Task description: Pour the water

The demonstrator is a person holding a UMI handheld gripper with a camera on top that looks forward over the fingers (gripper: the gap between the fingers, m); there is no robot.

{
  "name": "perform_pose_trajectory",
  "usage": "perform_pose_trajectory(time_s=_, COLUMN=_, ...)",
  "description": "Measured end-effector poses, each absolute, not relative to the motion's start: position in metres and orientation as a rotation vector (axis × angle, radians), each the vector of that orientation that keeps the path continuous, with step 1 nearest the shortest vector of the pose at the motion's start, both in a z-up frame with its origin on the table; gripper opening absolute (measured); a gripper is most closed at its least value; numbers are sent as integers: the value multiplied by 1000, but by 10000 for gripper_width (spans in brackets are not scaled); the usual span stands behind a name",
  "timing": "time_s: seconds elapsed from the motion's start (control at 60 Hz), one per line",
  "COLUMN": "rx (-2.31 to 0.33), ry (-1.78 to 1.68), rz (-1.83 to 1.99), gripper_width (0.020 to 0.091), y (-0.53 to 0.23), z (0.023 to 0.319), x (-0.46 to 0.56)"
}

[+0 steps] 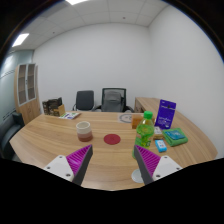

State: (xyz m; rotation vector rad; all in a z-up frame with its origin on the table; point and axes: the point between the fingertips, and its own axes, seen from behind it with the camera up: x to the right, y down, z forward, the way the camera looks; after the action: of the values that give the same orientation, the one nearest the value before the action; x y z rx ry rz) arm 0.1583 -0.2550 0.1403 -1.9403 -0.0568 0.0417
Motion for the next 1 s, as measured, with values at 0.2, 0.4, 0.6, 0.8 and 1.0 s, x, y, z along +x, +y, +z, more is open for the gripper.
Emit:
perform_pose_trajectory(time_s=0.2, rx=-1952, ry=24, rz=-26, gripper_width=828, y=-221, z=99, x=250)
perform_pose_trajectory(time_s=0.4, rx=-1904, ry=19, rz=6, gripper_width=828, y=-147, z=79, x=273)
perform_pose_trajectory(time_s=0.6, rx=-1855, ry=3, rz=28, gripper_width=669, y=-104, z=73, x=270)
perform_pose_trajectory(time_s=0.8, rx=-1811, ry=0, rz=-13, gripper_width=504, y=-98, z=72, x=272)
perform_pose_trajectory(time_s=1.0, rx=-1798, ry=-5, rz=-62, gripper_width=340, y=-95, z=75, x=272)
